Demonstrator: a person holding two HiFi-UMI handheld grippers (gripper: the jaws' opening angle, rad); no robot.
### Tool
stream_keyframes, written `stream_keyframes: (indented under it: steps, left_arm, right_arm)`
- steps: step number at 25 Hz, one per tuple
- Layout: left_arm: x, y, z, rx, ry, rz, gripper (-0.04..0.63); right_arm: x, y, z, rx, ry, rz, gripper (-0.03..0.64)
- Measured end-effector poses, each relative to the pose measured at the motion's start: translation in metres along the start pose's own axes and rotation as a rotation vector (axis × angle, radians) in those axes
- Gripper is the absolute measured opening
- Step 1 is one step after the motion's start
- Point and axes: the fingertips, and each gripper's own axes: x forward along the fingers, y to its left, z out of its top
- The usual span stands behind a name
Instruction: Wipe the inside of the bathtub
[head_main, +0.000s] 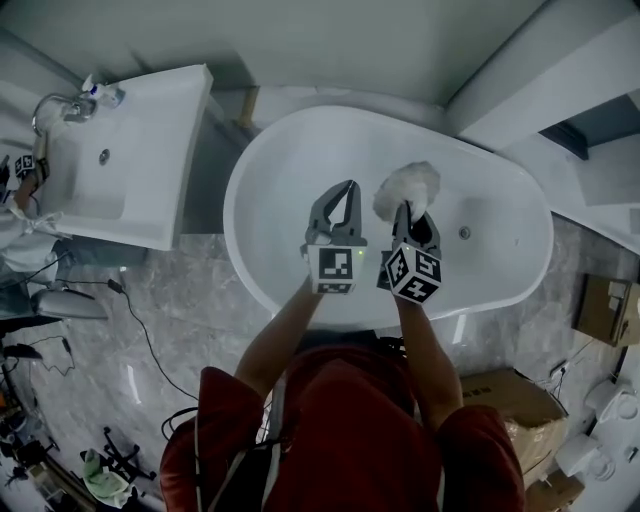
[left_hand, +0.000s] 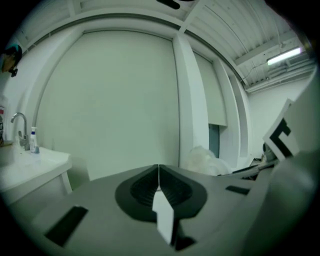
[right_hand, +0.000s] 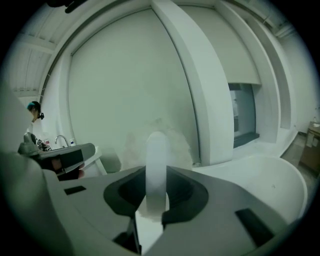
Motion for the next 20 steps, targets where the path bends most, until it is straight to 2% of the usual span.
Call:
stream_keyframes:
  steps: [5,13,20]
  left_arm:
    - [-0.037,-0.014,0.037,0.014,-0.046,0.01,0.016]
    - [-0.11,-0.059,0.074,0.047,-0.1,0.045,0.017]
    - [-0.166,-0.091,0.101,0.092,-0.144,0.008,0.017]
  right_arm:
    - [-0.045,0.004,0.021,0.006,-0.079,0.028,0.094]
    - [-0.136,-0.01,0.041,0.053,-0.179,0.073,0.094]
    - [-0.208,-0.012,0.045,-0.045,-0.239,0.099,0.092]
